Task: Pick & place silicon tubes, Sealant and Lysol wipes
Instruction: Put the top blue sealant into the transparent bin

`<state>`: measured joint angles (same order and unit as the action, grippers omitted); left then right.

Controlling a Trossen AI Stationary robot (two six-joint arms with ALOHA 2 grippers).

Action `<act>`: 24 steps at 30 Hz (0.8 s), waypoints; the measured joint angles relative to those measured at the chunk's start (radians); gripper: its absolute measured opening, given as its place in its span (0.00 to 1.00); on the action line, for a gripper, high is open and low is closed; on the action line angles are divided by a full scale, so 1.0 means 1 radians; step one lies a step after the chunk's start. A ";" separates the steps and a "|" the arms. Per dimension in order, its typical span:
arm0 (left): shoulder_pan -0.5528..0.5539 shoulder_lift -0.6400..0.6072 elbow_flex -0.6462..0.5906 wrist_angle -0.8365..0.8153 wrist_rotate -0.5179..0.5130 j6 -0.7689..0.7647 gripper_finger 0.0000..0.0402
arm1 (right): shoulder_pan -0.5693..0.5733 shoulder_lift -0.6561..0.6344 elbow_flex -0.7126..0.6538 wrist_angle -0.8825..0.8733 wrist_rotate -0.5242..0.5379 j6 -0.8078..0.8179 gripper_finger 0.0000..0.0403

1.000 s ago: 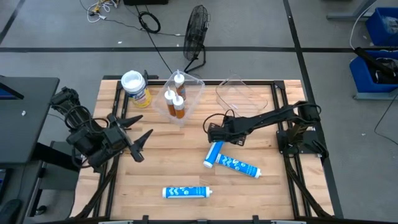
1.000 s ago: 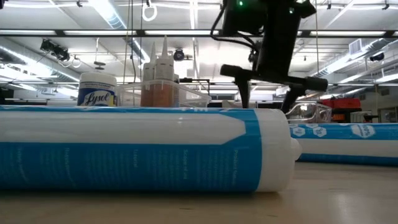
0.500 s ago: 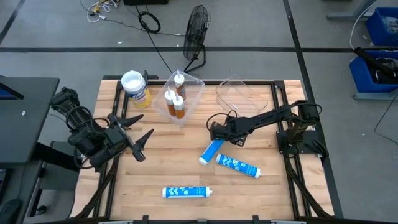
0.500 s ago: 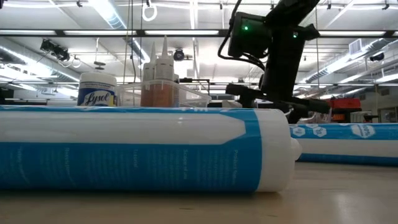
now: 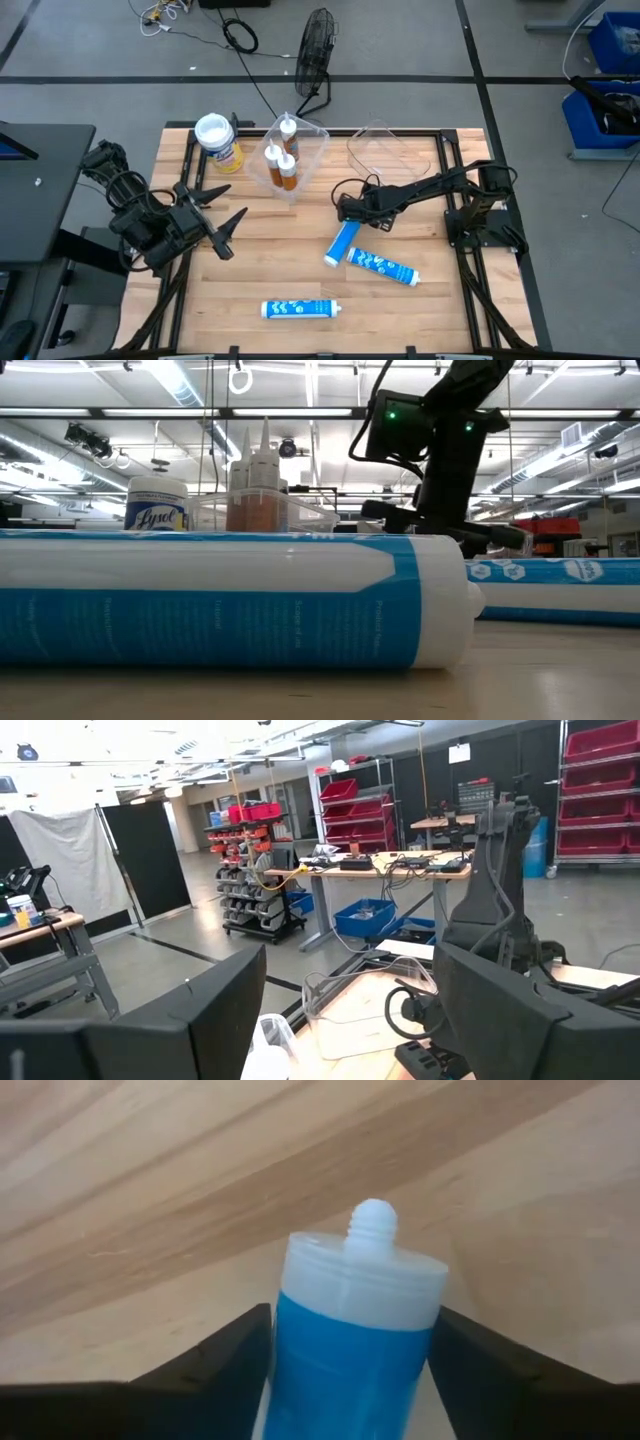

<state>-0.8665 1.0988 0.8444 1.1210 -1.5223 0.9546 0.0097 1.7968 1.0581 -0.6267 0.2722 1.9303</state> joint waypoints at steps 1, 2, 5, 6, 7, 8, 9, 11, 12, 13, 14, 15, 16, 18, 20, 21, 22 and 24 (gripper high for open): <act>0.000 0.000 0.000 0.000 0.000 0.000 0.72 | 0.000 0.003 0.001 0.003 0.002 -0.001 0.59; 0.000 0.000 0.000 0.000 0.000 0.000 0.72 | 0.000 0.005 0.002 0.008 0.007 -0.001 0.56; 0.000 0.000 0.000 0.000 0.000 0.000 0.72 | 0.000 0.010 0.003 0.015 0.012 -0.008 0.51; 0.000 0.000 0.000 0.000 0.000 0.000 0.72 | 0.000 0.010 0.003 0.015 0.011 -0.008 0.51; 0.000 0.000 0.000 0.000 0.000 0.000 0.72 | 0.000 0.011 0.003 0.016 0.012 -0.012 0.51; 0.000 0.000 0.000 0.000 0.000 0.000 0.72 | 0.000 0.011 0.003 0.016 0.012 -0.022 0.51; 0.000 0.000 0.000 0.000 0.000 0.000 0.72 | 0.000 0.011 0.003 0.017 0.012 -0.028 0.51; 0.000 0.000 0.000 0.000 0.000 0.000 0.72 | 0.000 0.012 0.003 0.023 0.012 -0.040 0.51; 0.000 0.000 0.000 0.000 0.000 -0.001 0.72 | 0.000 0.012 0.003 0.029 0.013 -0.050 0.51; 0.000 0.000 0.000 0.000 0.000 -0.001 0.72 | 0.000 0.013 0.002 0.039 0.013 -0.058 0.51; 0.000 0.000 0.000 0.000 0.000 -0.001 0.72 | 0.000 0.013 0.002 0.050 0.013 -0.061 0.51; 0.000 0.000 0.000 0.000 0.000 -0.001 0.72 | 0.000 0.014 0.002 0.061 0.012 -0.061 0.51; 0.000 0.000 0.000 0.000 0.000 -0.001 0.72 | 0.001 0.014 0.001 0.070 0.012 -0.061 0.51; 0.000 0.000 0.000 0.000 0.000 -0.001 0.72 | 0.001 0.013 0.001 0.083 0.009 -0.065 0.51; 0.000 0.000 0.000 0.000 0.000 -0.001 0.72 | 0.001 0.011 0.000 0.090 0.007 -0.075 0.51; 0.000 0.000 0.000 0.000 0.000 -0.001 0.72 | 0.001 0.011 0.004 0.088 0.008 -0.083 0.51; 0.000 0.000 0.000 0.000 0.000 -0.001 0.72 | 0.001 0.010 0.008 0.087 0.006 -0.093 0.51; 0.000 0.000 0.000 0.000 -0.001 -0.001 0.72 | 0.001 0.008 0.019 0.083 0.004 -0.119 0.51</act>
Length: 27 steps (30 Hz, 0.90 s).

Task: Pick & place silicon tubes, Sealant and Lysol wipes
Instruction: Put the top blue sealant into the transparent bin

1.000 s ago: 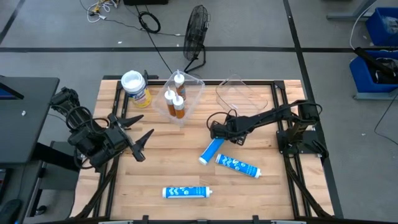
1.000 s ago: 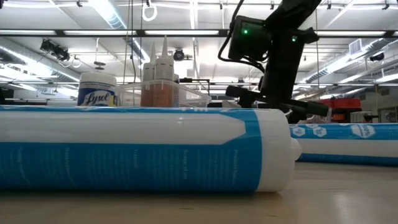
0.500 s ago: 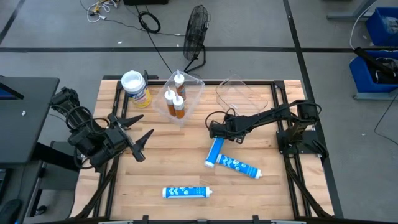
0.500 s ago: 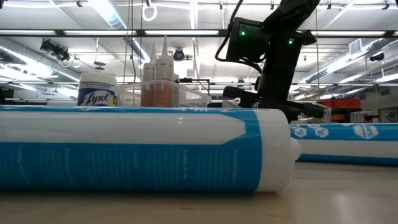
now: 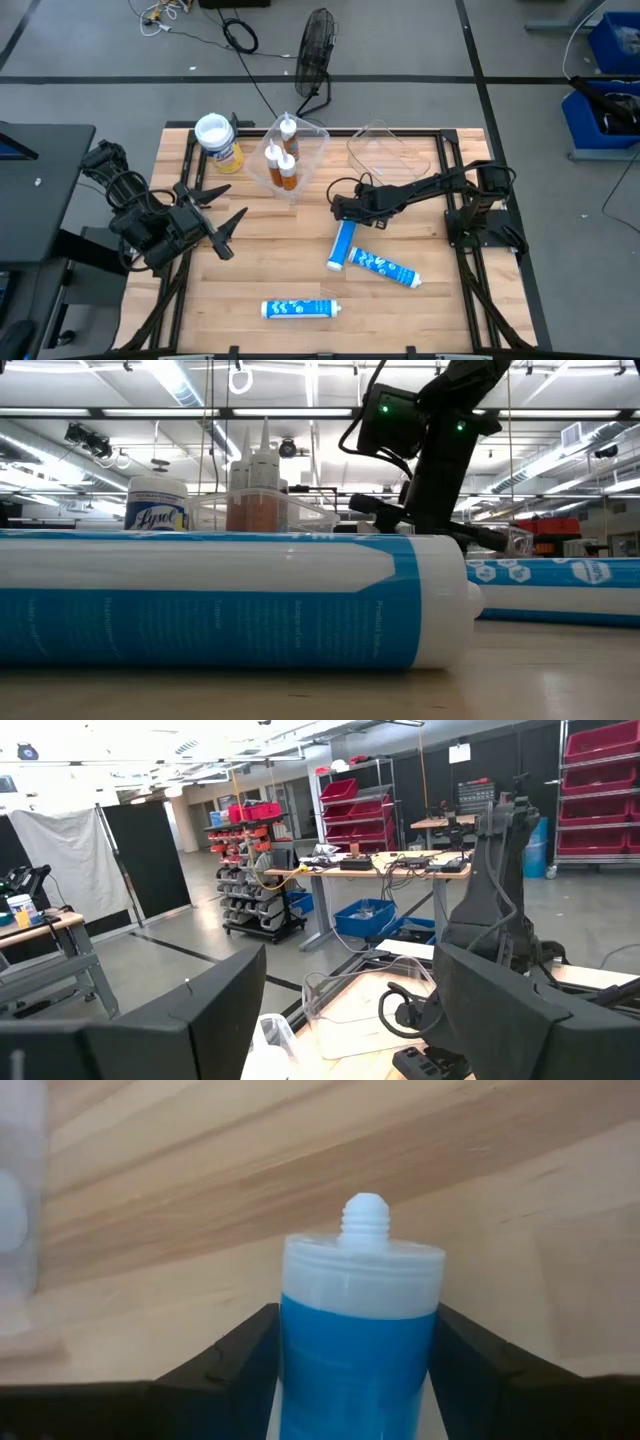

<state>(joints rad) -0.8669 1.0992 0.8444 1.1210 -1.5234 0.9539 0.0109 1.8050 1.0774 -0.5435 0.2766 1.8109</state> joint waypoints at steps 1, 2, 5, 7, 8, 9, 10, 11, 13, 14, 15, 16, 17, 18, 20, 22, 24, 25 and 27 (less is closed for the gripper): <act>0.000 0.000 0.000 0.000 -0.002 0.000 0.72 | 0.000 0.000 0.009 0.001 0.001 -0.013 0.51; 0.000 0.000 0.000 0.000 -0.003 0.000 0.72 | 0.001 -0.003 0.019 0.001 0.003 -0.026 0.51; 0.000 0.000 0.000 0.000 -0.003 0.000 0.72 | 0.004 -0.016 0.048 -0.003 0.015 -0.077 0.51; 0.000 0.000 0.000 0.000 -0.004 0.000 0.72 | 0.004 -0.029 0.067 -0.016 0.020 -0.112 0.51; 0.000 0.000 0.000 0.000 -0.003 0.000 0.72 | 0.004 -0.038 0.075 -0.026 0.029 -0.132 0.51; 0.000 0.000 0.000 0.000 -0.003 0.000 0.72 | 0.004 -0.047 0.083 -0.037 0.039 -0.146 0.51; 0.000 0.000 0.000 -0.001 -0.004 0.000 0.72 | 0.004 -0.057 0.091 -0.047 0.052 -0.156 0.51; 0.000 0.000 0.000 0.000 -0.003 0.000 0.72 | 0.004 -0.069 0.097 -0.059 0.066 -0.161 0.51; 0.000 0.000 0.000 -0.001 -0.003 0.001 0.72 | 0.004 -0.094 0.108 -0.087 0.088 -0.175 0.51; 0.000 0.000 0.000 0.000 -0.003 0.001 0.72 | 0.004 -0.106 0.111 -0.097 0.096 -0.182 0.51; 0.000 0.000 0.000 0.000 -0.003 0.001 0.72 | 0.004 -0.116 0.114 -0.105 0.104 -0.187 0.51; 0.000 0.000 0.000 0.000 -0.003 0.001 0.72 | 0.004 -0.127 0.114 -0.108 0.113 -0.192 0.51; 0.000 0.000 0.000 0.000 -0.003 0.001 0.72 | 0.004 -0.136 0.114 -0.111 0.119 -0.199 0.51; 0.000 0.000 0.000 0.000 -0.003 0.001 0.72 | 0.004 -0.144 0.114 -0.114 0.127 -0.201 0.51; 0.000 0.000 0.000 0.000 -0.004 0.001 0.72 | 0.004 -0.158 0.114 -0.113 0.137 -0.201 0.51; 0.000 0.000 0.000 0.000 -0.003 0.001 0.72 | 0.008 -0.170 0.114 -0.104 0.150 -0.210 0.51; 0.000 0.000 0.000 0.000 -0.003 0.001 0.72 | 0.014 -0.186 0.114 -0.093 0.168 -0.217 0.51; 0.000 0.000 0.000 0.000 -0.003 0.001 0.72 | 0.018 -0.194 0.115 -0.093 0.174 -0.225 0.51; 0.001 0.000 0.000 0.000 -0.003 0.001 0.72 | 0.025 -0.208 0.115 -0.100 0.188 -0.234 0.51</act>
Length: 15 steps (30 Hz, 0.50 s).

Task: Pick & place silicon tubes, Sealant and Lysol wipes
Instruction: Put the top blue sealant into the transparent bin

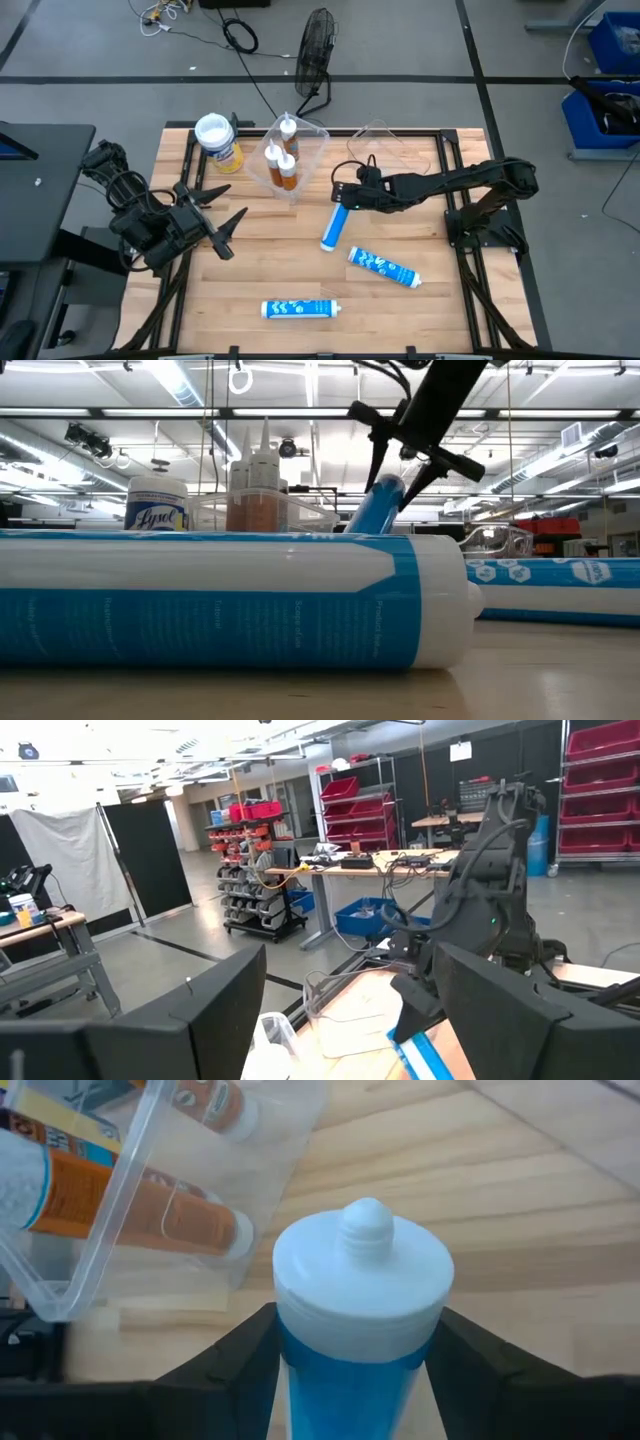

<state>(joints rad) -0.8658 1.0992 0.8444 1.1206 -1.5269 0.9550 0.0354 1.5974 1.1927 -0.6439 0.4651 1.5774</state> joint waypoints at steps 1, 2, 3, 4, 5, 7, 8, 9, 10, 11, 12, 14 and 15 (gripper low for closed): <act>0.002 0.000 0.000 0.000 0.000 0.000 0.72 | 0.002 -0.005 0.000 -0.006 0.005 -0.007 0.51; 0.005 0.000 0.000 0.000 0.000 0.000 0.72 | 0.005 -0.011 0.000 -0.010 0.009 -0.016 0.51; 0.007 0.000 0.000 0.000 0.000 0.000 0.72 | 0.008 -0.014 0.000 -0.011 0.015 -0.026 0.51; 0.011 0.000 0.000 0.000 0.000 0.000 0.72 | 0.009 -0.016 0.000 -0.010 0.018 -0.027 0.51; 0.014 0.000 0.000 0.000 0.000 0.000 0.72 | 0.011 -0.018 0.000 -0.009 0.017 -0.029 0.51; 0.022 0.000 0.000 0.000 0.000 0.000 0.72 | 0.015 -0.019 0.000 -0.009 0.020 -0.042 0.51; 0.025 0.000 0.000 0.000 0.000 0.000 0.72 | 0.017 -0.020 0.000 -0.008 0.025 -0.042 0.51; 0.027 0.000 0.000 0.000 0.000 0.000 0.72 | 0.019 -0.020 0.000 -0.007 0.033 -0.043 0.51; 0.028 0.000 0.000 0.000 0.000 0.000 0.72 | 0.022 -0.022 0.000 -0.008 0.041 -0.053 0.51; 0.029 0.000 0.000 0.000 0.000 0.000 0.72 | 0.023 -0.026 0.000 -0.009 0.050 -0.066 0.51; 0.029 0.000 0.000 0.000 0.000 0.000 0.72 | 0.026 -0.030 0.000 -0.007 0.061 -0.077 0.51; 0.029 0.000 0.000 0.000 0.000 0.000 0.72 | 0.032 -0.045 0.000 -0.003 0.078 -0.090 0.51; 0.029 0.000 0.000 0.001 0.000 0.000 0.72 | 0.034 -0.050 0.000 -0.004 0.091 -0.097 0.51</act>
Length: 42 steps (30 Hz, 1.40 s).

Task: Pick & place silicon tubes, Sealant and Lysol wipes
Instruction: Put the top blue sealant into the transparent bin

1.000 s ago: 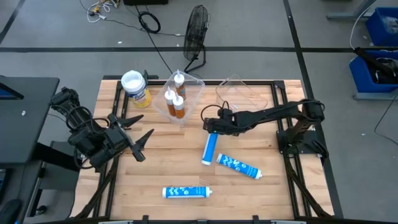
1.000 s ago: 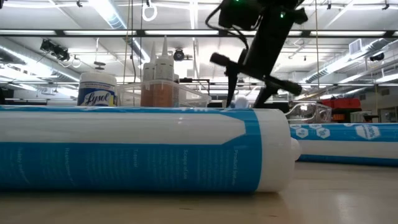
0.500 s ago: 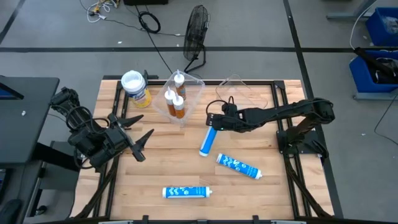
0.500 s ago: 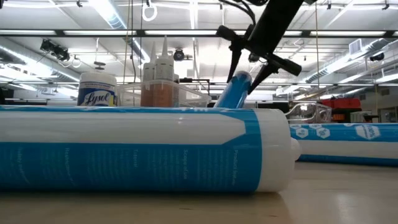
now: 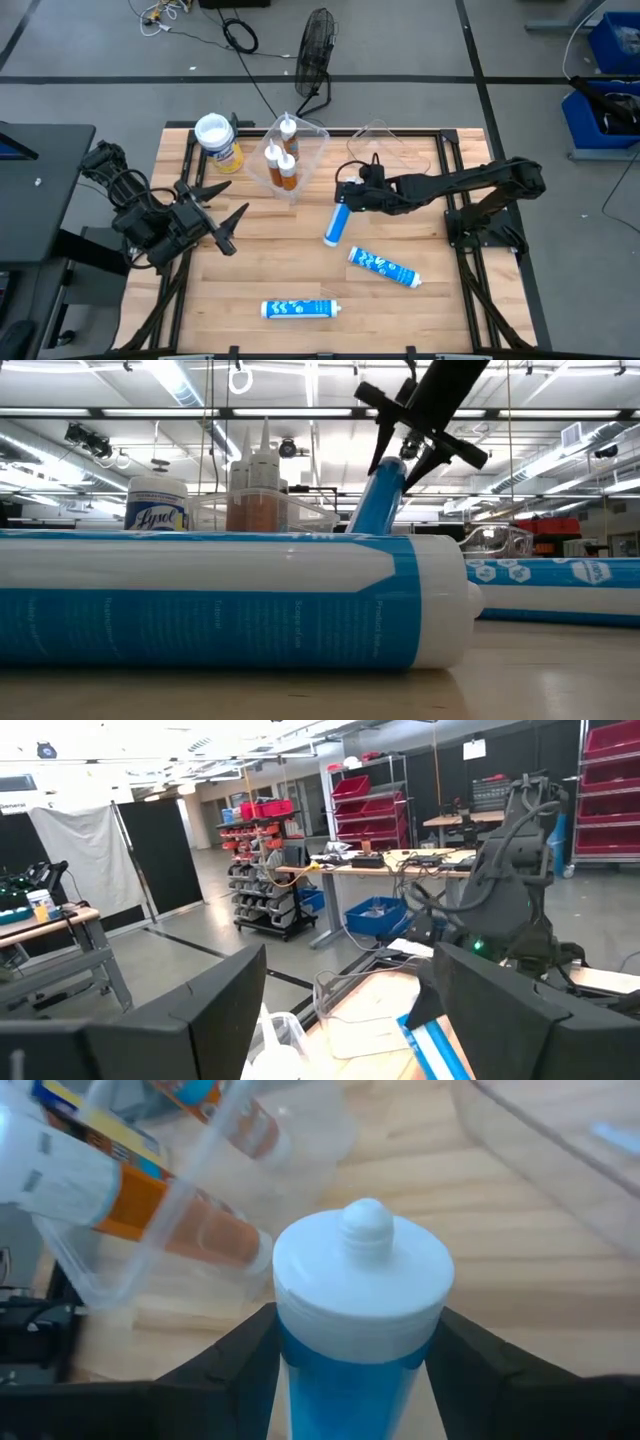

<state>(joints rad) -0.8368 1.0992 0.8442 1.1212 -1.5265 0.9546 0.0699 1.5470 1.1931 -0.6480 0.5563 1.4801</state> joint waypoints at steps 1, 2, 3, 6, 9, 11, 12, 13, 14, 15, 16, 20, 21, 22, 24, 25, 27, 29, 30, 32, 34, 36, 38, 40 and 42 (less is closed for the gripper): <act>0.000 0.000 0.000 0.000 0.000 0.000 0.72 | 0.003 -0.009 0.000 -0.002 0.009 -0.007 0.51; 0.000 0.000 0.000 -0.001 0.000 0.000 0.72 | 0.004 -0.018 0.000 -0.006 0.017 -0.014 0.51; 0.000 0.000 0.000 -0.001 0.001 0.000 0.72 | 0.006 -0.026 0.000 -0.007 0.030 -0.029 0.51; 0.000 0.000 0.000 -0.001 0.002 0.000 0.72 | 0.007 -0.063 0.000 -0.007 0.056 -0.070 0.51; 0.000 0.000 0.000 -0.001 0.003 0.000 0.72 | 0.007 -0.107 0.000 -0.015 0.106 -0.106 0.51; 0.000 0.000 0.000 0.000 0.003 0.000 0.72 | 0.005 -0.139 0.000 -0.022 0.154 -0.127 0.51; 0.000 0.000 0.000 0.000 0.004 0.000 0.72 | 0.002 -0.157 0.000 -0.027 0.177 -0.138 0.51; 0.000 0.000 0.000 -0.001 0.003 0.000 0.72 | -0.001 -0.174 0.000 -0.031 0.202 -0.157 0.51; 0.000 0.000 0.000 0.000 0.004 0.000 0.72 | -0.005 -0.190 0.000 -0.033 0.230 -0.174 0.51; 0.000 0.000 0.000 0.000 0.004 0.000 0.72 | -0.010 -0.206 0.000 -0.036 0.254 -0.197 0.51; 0.000 0.000 0.000 -0.001 0.004 0.000 0.72 | -0.015 -0.221 0.000 -0.041 0.274 -0.222 0.51; 0.015 0.000 0.000 0.000 0.027 -0.001 0.72 | -0.057 -0.285 0.000 -0.041 0.351 -0.338 0.51; 0.021 0.000 0.000 0.000 0.036 -0.001 0.72 | -0.070 -0.301 0.000 -0.041 0.366 -0.372 0.51; 0.028 0.000 0.000 0.000 0.047 -0.002 0.72 | -0.083 -0.315 0.000 -0.041 0.384 -0.412 0.51; 0.044 0.000 0.000 0.000 0.081 -0.023 0.72 | -0.121 -0.342 0.000 -0.037 0.404 -0.491 0.51; 0.052 0.000 0.000 0.000 0.103 -0.036 0.72 | -0.141 -0.352 0.000 -0.036 0.411 -0.532 0.51; 0.074 0.000 0.000 -0.004 0.163 -0.088 0.72 | -0.182 -0.364 0.000 -0.036 0.423 -0.607 0.51; 0.098 0.000 0.000 -0.025 0.222 -0.153 0.72 | -0.225 -0.366 0.000 -0.035 0.428 -0.682 0.51; 0.112 0.000 0.000 -0.041 0.244 -0.189 0.72 | -0.246 -0.365 0.000 -0.035 0.427 -0.709 0.51; 0.140 0.000 0.000 -0.081 0.270 -0.253 0.72 | -0.284 -0.357 0.000 -0.034 0.427 -0.762 0.51; 0.167 0.000 0.000 -0.116 0.274 -0.304 0.72 | -0.318 -0.347 0.000 -0.030 0.421 -0.809 0.51; 0.195 0.000 0.000 -0.155 0.275 -0.362 0.72 | -0.347 -0.338 0.000 -0.018 0.412 -0.858 0.51; 0.222 0.000 0.000 -0.187 0.275 -0.430 0.72 | -0.371 -0.328 0.000 0.010 0.408 -0.914 0.51; 0.245 0.000 0.000 -0.209 0.275 -0.481 0.72 | -0.389 -0.318 -0.022 0.082 0.411 -0.992 0.51; 0.262 0.000 0.000 -0.223 0.275 -0.507 0.72 | -0.402 -0.314 -0.072 0.191 0.393 -1.071 0.51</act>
<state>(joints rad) -0.5748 1.0988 0.8440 0.8983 -1.2518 0.4478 -0.3320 1.2331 1.1212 -0.4574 0.9497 0.4095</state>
